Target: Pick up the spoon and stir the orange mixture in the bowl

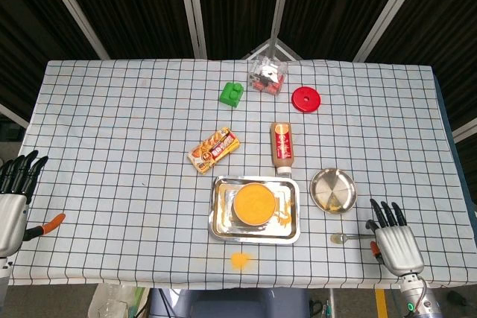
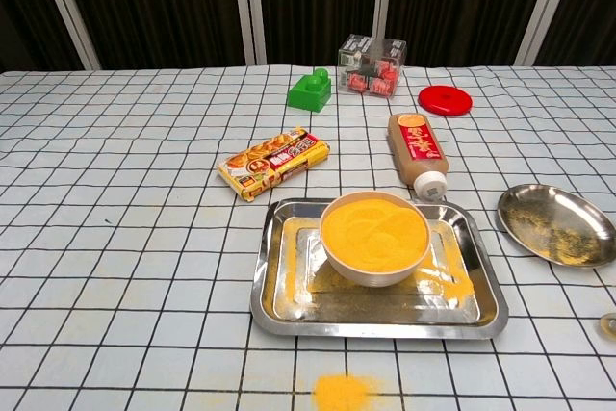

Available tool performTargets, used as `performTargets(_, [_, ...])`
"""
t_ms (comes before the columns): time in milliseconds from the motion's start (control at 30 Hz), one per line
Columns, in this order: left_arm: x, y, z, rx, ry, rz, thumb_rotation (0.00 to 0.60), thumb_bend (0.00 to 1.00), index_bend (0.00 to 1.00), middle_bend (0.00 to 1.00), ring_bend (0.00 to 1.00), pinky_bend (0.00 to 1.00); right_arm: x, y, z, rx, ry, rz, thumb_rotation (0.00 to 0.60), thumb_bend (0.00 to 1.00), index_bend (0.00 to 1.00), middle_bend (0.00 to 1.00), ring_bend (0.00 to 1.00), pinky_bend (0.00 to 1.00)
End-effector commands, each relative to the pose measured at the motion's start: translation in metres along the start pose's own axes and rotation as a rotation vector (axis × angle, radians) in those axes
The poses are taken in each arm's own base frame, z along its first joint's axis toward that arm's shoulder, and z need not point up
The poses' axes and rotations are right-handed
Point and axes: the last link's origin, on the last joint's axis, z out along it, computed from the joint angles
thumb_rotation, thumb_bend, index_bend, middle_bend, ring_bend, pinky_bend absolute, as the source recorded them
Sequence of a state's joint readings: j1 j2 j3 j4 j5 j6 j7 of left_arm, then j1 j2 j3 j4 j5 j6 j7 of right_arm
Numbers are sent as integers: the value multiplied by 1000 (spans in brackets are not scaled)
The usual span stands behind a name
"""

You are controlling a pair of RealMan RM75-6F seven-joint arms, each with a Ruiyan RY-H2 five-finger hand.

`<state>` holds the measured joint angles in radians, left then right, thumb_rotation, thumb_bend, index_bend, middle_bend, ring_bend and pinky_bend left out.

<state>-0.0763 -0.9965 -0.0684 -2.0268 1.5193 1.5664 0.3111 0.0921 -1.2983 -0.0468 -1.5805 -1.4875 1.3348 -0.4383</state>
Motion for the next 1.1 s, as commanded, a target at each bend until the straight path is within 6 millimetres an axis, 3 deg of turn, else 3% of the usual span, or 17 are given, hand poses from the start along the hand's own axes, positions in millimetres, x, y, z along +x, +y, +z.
performTargets(33, [-4, -4, 2, 9, -9, 20, 600, 0, 0, 0, 0, 0, -5, -2, -1, 2, -3, -17, 600, 425, 414, 37, 0, 0])
performTargets(500, [-14, -12, 3, -12, -18, 21, 600, 0, 0, 0, 0, 0, -28, -1, 18, -45, 15, -70, 600, 419, 511, 113, 0, 0])
performTargets(1100, [-20, -11, 2, -26, -21, 34, 600, 0, 0, 0, 0, 0, -43, -4, 26, -52, 3, -63, 600, 419, 514, 115, 0, 0])
